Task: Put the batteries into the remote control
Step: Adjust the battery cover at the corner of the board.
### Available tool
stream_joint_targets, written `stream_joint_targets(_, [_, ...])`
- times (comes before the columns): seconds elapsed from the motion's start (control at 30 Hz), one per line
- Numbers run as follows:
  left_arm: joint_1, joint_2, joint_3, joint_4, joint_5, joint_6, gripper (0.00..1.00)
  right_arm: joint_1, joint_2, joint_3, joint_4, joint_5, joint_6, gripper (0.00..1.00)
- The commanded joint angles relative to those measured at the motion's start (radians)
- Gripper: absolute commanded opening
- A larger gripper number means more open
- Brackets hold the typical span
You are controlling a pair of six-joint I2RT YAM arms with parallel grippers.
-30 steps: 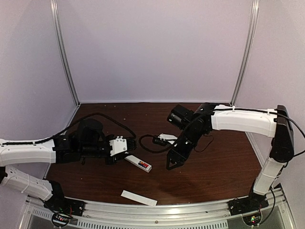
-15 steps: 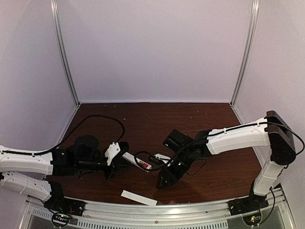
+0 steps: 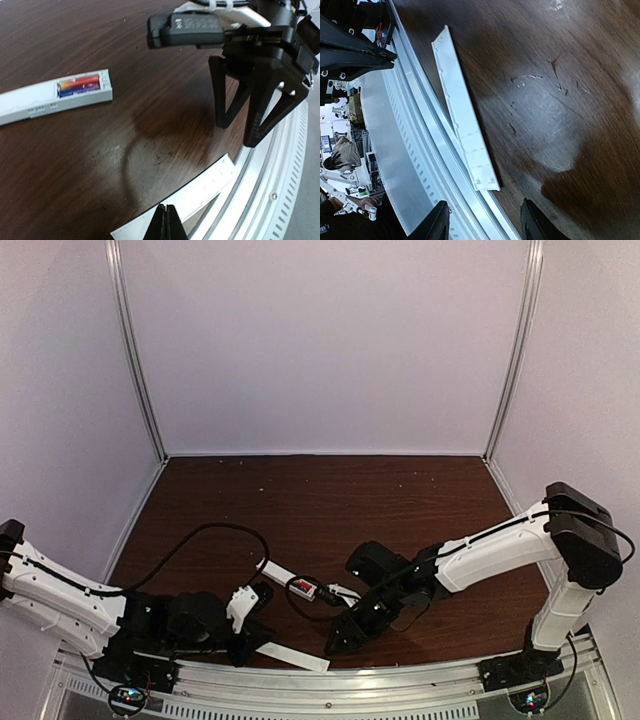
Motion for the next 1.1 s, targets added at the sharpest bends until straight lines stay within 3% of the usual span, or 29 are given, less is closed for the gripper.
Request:
stream_joint_targets(0.0, [-0.023, 0.029, -0.050, 0.060, -0.097, -0.119, 0.00, 0.019, 0.020, -0.034, 0.096, 0.042, 0.075, 0.50])
stream_joint_targets(0.53, [-0.058, 0.074, -0.160, 0.160, -0.025, -0.180, 0.00, 0.065, 0.121, -0.006, 0.102, 0.030, 0.062, 0.49])
stream_joint_targets(1.07, [-0.084, 0.346, -0.100, 0.284, 0.032, -0.231, 0.00, 0.070, 0.124, -0.009, 0.037, -0.064, 0.034, 0.48])
